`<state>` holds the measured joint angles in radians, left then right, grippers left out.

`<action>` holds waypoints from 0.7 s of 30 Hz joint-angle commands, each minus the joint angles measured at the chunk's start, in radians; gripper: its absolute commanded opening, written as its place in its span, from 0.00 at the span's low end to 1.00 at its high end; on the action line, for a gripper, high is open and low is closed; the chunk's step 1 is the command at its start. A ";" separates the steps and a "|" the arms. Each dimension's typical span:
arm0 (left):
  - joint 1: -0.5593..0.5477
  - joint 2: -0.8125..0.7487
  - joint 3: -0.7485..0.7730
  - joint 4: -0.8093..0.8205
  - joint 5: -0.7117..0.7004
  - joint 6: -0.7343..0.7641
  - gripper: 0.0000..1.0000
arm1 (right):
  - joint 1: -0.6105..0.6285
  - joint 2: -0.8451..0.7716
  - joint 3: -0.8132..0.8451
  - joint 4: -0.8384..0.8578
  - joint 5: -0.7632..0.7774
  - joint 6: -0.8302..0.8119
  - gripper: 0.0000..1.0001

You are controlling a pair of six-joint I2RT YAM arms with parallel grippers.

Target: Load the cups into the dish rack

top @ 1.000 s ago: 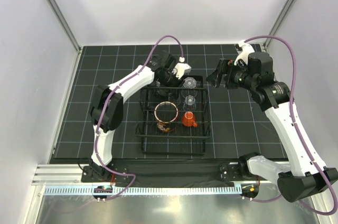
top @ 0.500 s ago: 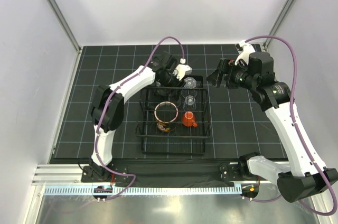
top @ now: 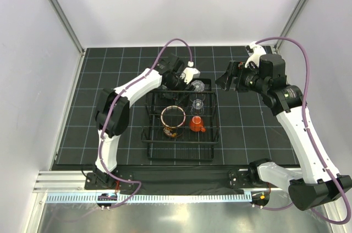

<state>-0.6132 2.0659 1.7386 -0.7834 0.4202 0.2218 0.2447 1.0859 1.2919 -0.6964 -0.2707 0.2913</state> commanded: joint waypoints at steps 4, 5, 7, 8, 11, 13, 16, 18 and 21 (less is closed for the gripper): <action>0.018 -0.043 0.052 0.001 0.058 0.011 0.75 | -0.007 -0.021 0.009 0.032 -0.010 0.003 0.89; 0.029 -0.047 0.056 -0.002 0.069 0.005 0.75 | -0.008 -0.023 0.010 0.032 -0.010 0.003 0.89; 0.036 -0.049 0.068 -0.001 0.097 -0.005 0.75 | -0.008 -0.023 0.010 0.034 -0.012 0.003 0.89; 0.041 -0.052 0.075 -0.007 0.110 -0.009 0.75 | -0.008 -0.023 0.010 0.034 -0.013 0.002 0.89; 0.046 -0.058 0.090 -0.011 0.147 -0.016 0.74 | -0.008 -0.021 0.009 0.034 -0.015 0.005 0.89; 0.046 -0.059 0.101 -0.020 0.158 -0.021 0.73 | -0.010 -0.020 0.010 0.035 -0.015 0.005 0.89; 0.061 -0.072 0.107 -0.007 0.198 -0.047 0.73 | -0.008 -0.018 0.012 0.035 -0.016 0.005 0.89; 0.078 -0.079 0.108 0.006 0.241 -0.065 0.73 | -0.010 -0.015 0.012 0.035 -0.016 0.006 0.89; 0.093 -0.104 0.110 0.021 0.305 -0.079 0.72 | -0.010 -0.017 0.014 0.034 -0.018 0.005 0.89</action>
<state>-0.5434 2.0480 1.8099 -0.7891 0.6212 0.1726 0.2398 1.0859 1.2919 -0.6964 -0.2764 0.2913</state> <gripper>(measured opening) 0.724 0.889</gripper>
